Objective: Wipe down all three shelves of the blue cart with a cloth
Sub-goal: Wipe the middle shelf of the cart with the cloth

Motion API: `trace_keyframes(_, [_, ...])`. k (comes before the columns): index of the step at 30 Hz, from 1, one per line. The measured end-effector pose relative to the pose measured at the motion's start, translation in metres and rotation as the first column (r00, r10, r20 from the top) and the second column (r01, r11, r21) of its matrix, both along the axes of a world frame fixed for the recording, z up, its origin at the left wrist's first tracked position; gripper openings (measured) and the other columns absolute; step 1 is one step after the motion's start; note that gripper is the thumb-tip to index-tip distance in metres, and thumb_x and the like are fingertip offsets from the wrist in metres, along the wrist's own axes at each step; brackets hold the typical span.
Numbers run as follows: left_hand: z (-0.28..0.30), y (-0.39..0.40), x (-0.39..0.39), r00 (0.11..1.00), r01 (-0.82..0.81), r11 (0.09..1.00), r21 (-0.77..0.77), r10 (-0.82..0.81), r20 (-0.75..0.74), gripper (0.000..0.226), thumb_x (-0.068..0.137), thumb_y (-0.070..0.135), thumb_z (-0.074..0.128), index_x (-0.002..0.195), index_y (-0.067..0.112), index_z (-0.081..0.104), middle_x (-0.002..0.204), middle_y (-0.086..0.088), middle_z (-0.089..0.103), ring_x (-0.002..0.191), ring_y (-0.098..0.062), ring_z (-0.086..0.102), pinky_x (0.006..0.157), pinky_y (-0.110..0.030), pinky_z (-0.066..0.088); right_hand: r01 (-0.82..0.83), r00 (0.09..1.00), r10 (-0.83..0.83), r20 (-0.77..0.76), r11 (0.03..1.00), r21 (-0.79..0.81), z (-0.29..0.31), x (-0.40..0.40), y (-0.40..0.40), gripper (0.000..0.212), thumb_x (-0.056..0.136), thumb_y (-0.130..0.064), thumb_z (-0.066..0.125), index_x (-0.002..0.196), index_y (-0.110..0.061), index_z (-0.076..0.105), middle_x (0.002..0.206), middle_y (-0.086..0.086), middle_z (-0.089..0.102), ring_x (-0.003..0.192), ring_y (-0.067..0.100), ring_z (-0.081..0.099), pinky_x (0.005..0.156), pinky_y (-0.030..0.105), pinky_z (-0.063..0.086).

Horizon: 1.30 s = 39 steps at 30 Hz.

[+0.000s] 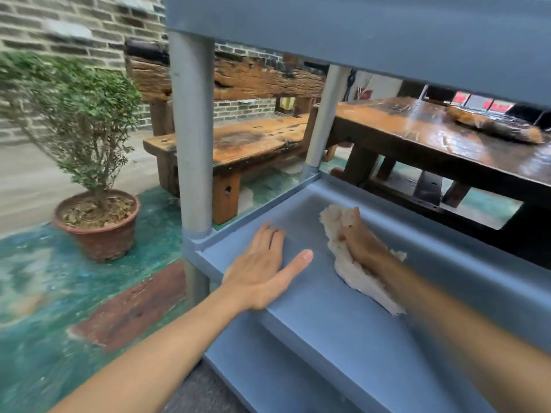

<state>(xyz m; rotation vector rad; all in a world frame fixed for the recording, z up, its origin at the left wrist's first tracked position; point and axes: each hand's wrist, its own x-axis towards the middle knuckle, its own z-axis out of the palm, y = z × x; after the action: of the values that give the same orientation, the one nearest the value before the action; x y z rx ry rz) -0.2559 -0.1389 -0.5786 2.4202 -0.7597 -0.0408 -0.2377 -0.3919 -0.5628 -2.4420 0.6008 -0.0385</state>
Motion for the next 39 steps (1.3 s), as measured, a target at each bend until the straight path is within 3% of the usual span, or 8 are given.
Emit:
trace_keyframes(7, [-0.003, -0.001, 0.003, 0.994, -0.097, 0.984, -0.148, 0.103, 0.034, 0.101, 0.075, 0.091, 0.006, 0.155, 0.031, 0.01, 0.156, 0.022, 0.012, 0.145, 0.003, 0.004, 0.113, -0.033, 0.024, -0.295, 0.953, 0.301, 0.034, 0.899, 0.325, 0.032, 0.061, 0.034, 0.032, 0.105, -0.03, 0.049, 0.125, -0.013, 0.068, 0.129, 0.012, 0.065, 0.115, 0.029, 0.06, 0.099, 0.037, 0.05])
trace_keyframes(16, [-0.008, 0.002, 0.006, 0.963, -0.24, 0.919, -0.312, 0.265, 0.04, 0.099, 0.079, 0.09, 0.013, 0.158, 0.032, -0.002, 0.165, 0.016, -0.002, 0.151, -0.001, -0.01, 0.121, -0.036, 0.008, -0.618, 0.768, 0.638, -0.049, 0.72, -0.317, 0.05, 0.043, 0.099, 0.029, 0.095, -0.024, 0.044, 0.066, -0.023, 0.045, 0.081, 0.007, 0.058, 0.082, 0.024, 0.051, 0.076, 0.047, 0.042])
trace_keyframes(19, [-0.009, 0.003, 0.008, 0.955, -0.254, 0.888, -0.384, 0.294, 0.048, 0.102, 0.078, 0.09, 0.014, 0.158, 0.028, 0.003, 0.165, 0.009, 0.007, 0.152, -0.005, -0.001, 0.12, -0.036, 0.013, -0.699, 0.667, 0.745, -0.006, 0.623, -0.352, 0.042, 0.02, 0.107, 0.03, 0.098, -0.025, 0.043, 0.079, -0.018, 0.065, 0.097, 0.009, 0.071, 0.093, 0.025, 0.06, 0.079, 0.038, 0.042])
trace_keyframes(24, [-0.003, 0.009, 0.009, 0.936, -0.32, 0.722, -0.613, 0.341, -0.086, 0.095, 0.08, 0.079, 0.029, 0.155, 0.021, 0.023, 0.145, 0.003, 0.034, 0.14, -0.011, 0.024, 0.116, -0.034, 0.021, -0.721, 0.663, 0.74, 0.113, 0.672, -0.169, 0.036, -0.018, 0.123, 0.03, 0.095, -0.017, 0.05, 0.068, -0.025, 0.061, 0.069, -0.014, 0.062, 0.068, -0.001, 0.054, 0.068, 0.021, 0.038])
trace_keyframes(27, [0.004, 0.013, 0.014, 0.922, -0.382, 0.632, -0.674, 0.314, -0.228, 0.094, 0.072, 0.076, 0.029, 0.148, 0.02, 0.035, 0.136, 0.006, 0.037, 0.131, -0.006, 0.023, 0.109, -0.028, 0.019, -0.729, 0.661, 0.74, 0.125, 0.673, -0.127, 0.031, -0.05, 0.124, 0.032, 0.101, -0.025, 0.049, 0.072, -0.027, 0.063, 0.079, -0.008, 0.068, 0.081, 0.013, 0.062, 0.082, 0.038, 0.049])
trace_keyframes(31, [0.007, 0.011, 0.009, 0.949, -0.315, 0.779, -0.542, 0.274, -0.158, 0.086, 0.078, 0.074, 0.026, 0.135, 0.015, 0.048, 0.127, 0.0, 0.044, 0.13, -0.014, 0.028, 0.105, -0.029, 0.021, -0.645, 0.693, 0.697, 0.184, 0.713, -0.274, 0.023, -0.1, 0.116, 0.042, 0.101, -0.041, 0.047, 0.068, -0.016, 0.054, 0.064, 0.004, 0.059, 0.068, 0.024, 0.057, 0.072, 0.048, 0.049])
trace_keyframes(34, [-0.003, 0.005, 0.003, 0.973, -0.205, 0.967, -0.148, 0.218, 0.074, 0.072, 0.097, 0.065, 0.021, 0.138, 0.011, 0.046, 0.135, -0.009, 0.042, 0.141, -0.027, 0.025, 0.117, -0.039, 0.023, -0.612, 0.713, 0.671, 0.203, 0.737, -0.286, 0.023, -0.129, 0.096, 0.045, 0.101, -0.044, 0.048, 0.074, -0.012, 0.066, 0.067, 0.008, 0.067, 0.068, 0.021, 0.061, 0.073, 0.045, 0.051])
trace_keyframes(39, [0.005, -0.023, -0.024, 0.955, 0.014, 0.996, 0.09, -0.04, 0.294, 0.069, 0.092, 0.061, 0.014, 0.121, 0.012, 0.052, 0.127, -0.006, 0.046, 0.137, -0.026, 0.03, 0.115, -0.036, 0.027, -0.608, 0.751, 0.654, 0.094, 0.74, -0.288, 0.022, -0.176, 0.06, 0.045, 0.099, -0.052, 0.049, 0.073, -0.018, 0.061, 0.065, -0.006, 0.073, 0.065, 0.006, 0.062, 0.077, 0.036, 0.053])
